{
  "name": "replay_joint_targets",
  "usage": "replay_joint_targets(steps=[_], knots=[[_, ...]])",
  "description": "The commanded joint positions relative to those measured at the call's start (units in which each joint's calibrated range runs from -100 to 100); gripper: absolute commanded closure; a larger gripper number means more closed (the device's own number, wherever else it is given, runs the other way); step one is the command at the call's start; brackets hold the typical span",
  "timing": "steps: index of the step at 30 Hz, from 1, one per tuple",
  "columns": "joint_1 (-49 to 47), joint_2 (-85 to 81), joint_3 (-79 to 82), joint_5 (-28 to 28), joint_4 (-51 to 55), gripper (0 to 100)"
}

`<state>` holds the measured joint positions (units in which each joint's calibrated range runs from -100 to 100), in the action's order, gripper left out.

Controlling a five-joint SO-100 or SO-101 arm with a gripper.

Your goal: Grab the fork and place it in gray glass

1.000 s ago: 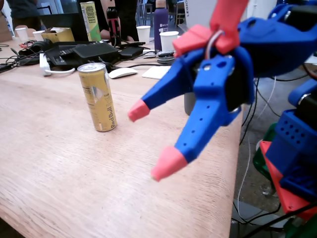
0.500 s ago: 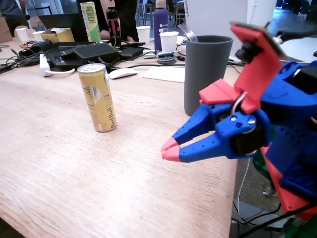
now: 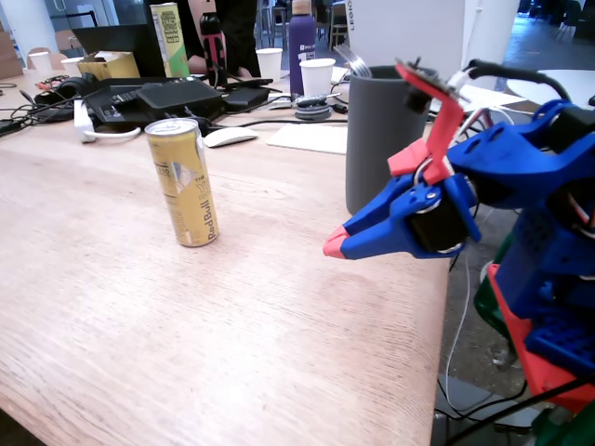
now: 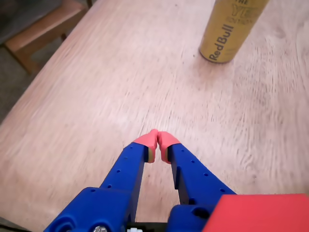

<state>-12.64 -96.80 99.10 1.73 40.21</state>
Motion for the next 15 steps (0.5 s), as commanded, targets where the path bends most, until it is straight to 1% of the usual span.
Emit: replay_joint_targets(steps=[1,15], knots=[[0.28,-0.8,0.24,-4.25,-0.47,100],[0.11,-0.8,0.34,-4.3,-0.55,100]])
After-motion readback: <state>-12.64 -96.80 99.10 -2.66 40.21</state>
